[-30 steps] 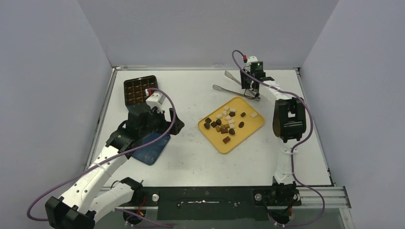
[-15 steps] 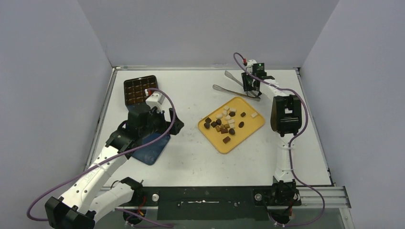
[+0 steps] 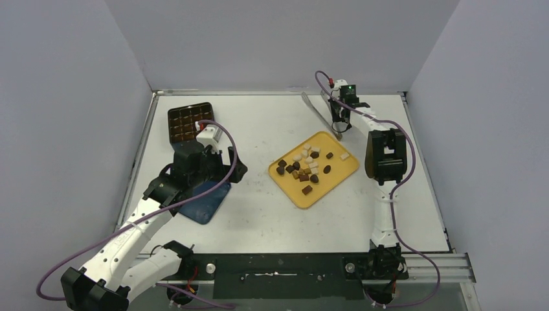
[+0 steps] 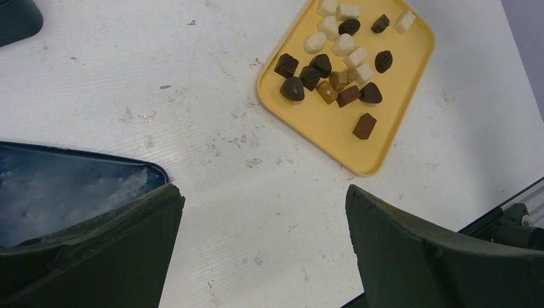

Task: Pack the chocolate
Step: Pick up the clamp from the center of the board.

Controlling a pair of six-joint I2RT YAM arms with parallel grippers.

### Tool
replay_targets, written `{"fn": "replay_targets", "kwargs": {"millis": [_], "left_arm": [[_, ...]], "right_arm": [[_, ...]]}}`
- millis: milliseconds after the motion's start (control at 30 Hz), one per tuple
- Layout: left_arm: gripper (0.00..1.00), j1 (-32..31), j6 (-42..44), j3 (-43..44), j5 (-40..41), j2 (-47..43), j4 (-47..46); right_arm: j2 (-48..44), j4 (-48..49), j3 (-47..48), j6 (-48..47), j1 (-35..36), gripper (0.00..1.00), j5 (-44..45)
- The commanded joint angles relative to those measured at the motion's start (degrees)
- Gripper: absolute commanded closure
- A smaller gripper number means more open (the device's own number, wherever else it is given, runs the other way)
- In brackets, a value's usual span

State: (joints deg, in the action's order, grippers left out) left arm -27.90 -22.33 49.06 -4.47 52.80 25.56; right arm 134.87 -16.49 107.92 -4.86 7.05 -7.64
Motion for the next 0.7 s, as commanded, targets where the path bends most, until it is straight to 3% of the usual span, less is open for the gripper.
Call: {"fn": "replay_targets", "kwargs": {"millis": [0, 233, 400, 667], "left_arm": [[0.05, 0.48, 0.27, 1.72, 2.76, -0.75, 0.38], [0.05, 1.13, -0.67, 3.51, 9.09, -1.55, 3.44], [0.03, 1.16, -0.96, 3.52, 10.04, -2.68, 3.70], [0.03, 1.24, -1.04, 3.40, 12.84, -3.75, 3.86]], "right_arm": [[-7.00, 4.10, 1.29, 3.67, 1.82, 1.00, 3.91], [-10.00, -3.77, 4.16, 22.10, 6.95, 1.00, 12.00], [-15.27, 2.35, -7.02, 35.79, 15.22, 1.00, 15.34], [-12.96, 0.46, -8.29, 56.51, 25.38, 1.00, 19.17]]}}
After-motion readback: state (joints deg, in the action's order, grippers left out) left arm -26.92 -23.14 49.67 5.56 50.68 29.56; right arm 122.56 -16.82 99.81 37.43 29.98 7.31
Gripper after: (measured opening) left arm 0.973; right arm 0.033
